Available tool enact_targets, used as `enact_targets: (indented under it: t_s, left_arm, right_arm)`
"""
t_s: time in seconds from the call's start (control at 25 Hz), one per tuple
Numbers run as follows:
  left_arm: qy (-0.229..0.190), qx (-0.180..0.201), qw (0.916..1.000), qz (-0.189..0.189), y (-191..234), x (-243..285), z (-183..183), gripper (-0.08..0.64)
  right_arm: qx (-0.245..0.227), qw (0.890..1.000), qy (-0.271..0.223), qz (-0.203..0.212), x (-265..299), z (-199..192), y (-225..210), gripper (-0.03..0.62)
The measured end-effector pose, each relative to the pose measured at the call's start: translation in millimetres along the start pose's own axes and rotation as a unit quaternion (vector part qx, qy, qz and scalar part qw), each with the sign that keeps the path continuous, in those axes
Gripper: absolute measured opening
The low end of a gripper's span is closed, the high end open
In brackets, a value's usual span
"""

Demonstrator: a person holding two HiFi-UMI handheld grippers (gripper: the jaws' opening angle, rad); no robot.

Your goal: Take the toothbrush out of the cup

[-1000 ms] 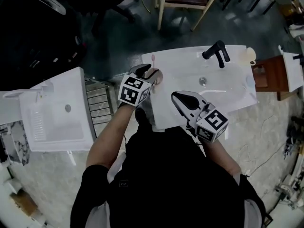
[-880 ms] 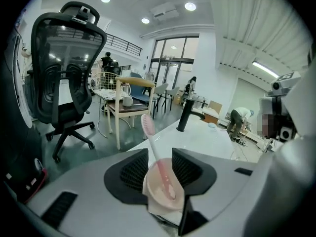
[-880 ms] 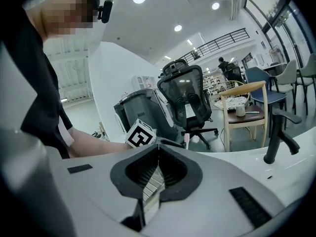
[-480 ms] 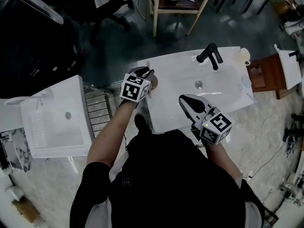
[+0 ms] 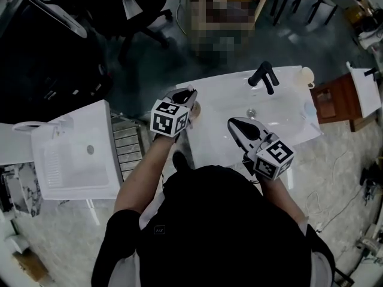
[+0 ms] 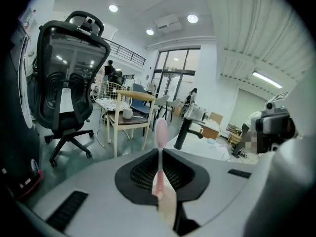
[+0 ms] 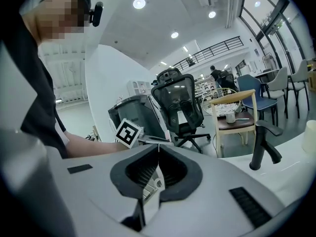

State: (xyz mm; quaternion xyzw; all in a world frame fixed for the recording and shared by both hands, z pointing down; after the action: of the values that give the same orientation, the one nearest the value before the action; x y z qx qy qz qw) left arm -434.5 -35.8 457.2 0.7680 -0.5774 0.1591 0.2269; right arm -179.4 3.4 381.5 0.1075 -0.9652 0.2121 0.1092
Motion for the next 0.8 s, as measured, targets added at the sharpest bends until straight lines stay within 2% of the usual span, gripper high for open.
enact_targets:
  t_s: [0.2,0.48,0.8]
  left_arm:
    - [-0.050,0.000,0.9987,0.003,-16.7,-30.6,24.9,0.038]
    - [-0.107,0.011,0.9932,0.043,-45.7,-76.5,54.8,0.037]
    - [-0.125,0.009,0.9872,0.099,-84.9,-125.9,35.6,0.037]
  right_arm:
    - [-0.024,1.000,0.007,0.018,0.6,9.4,-7.8,0.031]
    - [-0.060,0.996,0.005,0.069,-7.0,29.8,-32.7,0.031]
    - [-0.048,0.992,0.039,0.112,-18.8,19.4,-62.3,0.031]
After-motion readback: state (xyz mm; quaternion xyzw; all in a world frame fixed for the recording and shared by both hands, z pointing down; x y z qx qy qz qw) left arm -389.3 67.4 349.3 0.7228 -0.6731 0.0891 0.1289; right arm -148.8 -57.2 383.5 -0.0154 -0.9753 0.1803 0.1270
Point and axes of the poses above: the fingertips, and each gripper's own axes: x forward along the fingers, y to its left, z out of its top, the point moved 10 cm from there along -x, backward along the fingers, and after that the axes turned 9 degrees about z, right-handed, at the moved point
